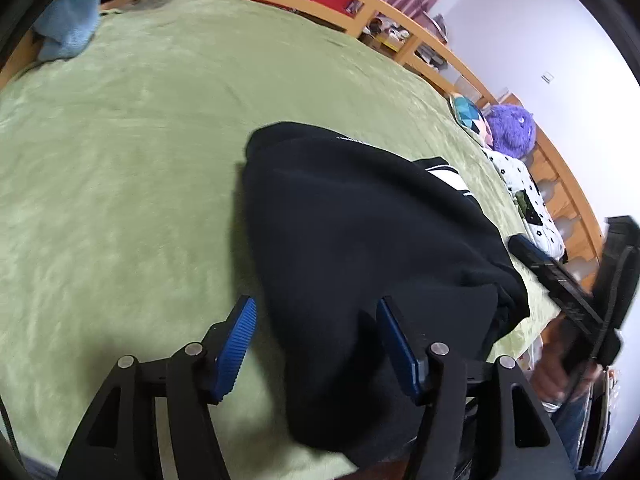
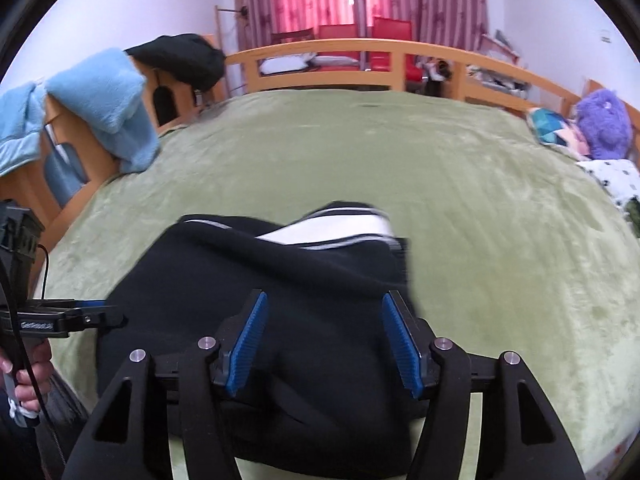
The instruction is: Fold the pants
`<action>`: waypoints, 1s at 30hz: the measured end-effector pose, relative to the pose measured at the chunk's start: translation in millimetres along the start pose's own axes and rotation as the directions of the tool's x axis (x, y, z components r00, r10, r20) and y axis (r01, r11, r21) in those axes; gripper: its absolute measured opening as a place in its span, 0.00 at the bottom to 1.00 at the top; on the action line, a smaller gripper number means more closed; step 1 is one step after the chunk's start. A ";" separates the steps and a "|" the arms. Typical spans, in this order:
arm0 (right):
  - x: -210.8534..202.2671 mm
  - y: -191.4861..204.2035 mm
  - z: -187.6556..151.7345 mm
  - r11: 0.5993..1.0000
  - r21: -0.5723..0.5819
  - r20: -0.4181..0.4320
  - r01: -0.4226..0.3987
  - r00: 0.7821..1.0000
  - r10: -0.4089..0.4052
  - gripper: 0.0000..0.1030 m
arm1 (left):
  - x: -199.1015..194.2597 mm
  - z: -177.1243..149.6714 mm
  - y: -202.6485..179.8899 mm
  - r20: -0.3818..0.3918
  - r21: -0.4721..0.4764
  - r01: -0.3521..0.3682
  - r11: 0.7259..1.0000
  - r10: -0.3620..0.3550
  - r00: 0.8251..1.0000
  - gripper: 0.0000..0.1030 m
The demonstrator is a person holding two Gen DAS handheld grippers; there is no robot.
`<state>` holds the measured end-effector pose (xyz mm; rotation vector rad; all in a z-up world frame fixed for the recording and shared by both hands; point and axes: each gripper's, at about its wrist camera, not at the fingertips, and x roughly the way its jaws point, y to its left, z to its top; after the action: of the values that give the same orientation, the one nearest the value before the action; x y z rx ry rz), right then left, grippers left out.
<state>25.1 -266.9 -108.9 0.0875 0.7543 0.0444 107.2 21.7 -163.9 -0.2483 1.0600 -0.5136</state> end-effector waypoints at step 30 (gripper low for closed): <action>84.7 -81.5 63.6 0.992 0.018 -0.096 -0.122 0.988 0.123 0.56 | 32.6 71.0 -15.5 0.048 0.007 -0.021 1.000 0.021 0.999 0.62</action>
<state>131.1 -346.0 -128.2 0.1441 0.8456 0.1623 177.8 -11.8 -148.4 -0.2418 1.0133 -0.4902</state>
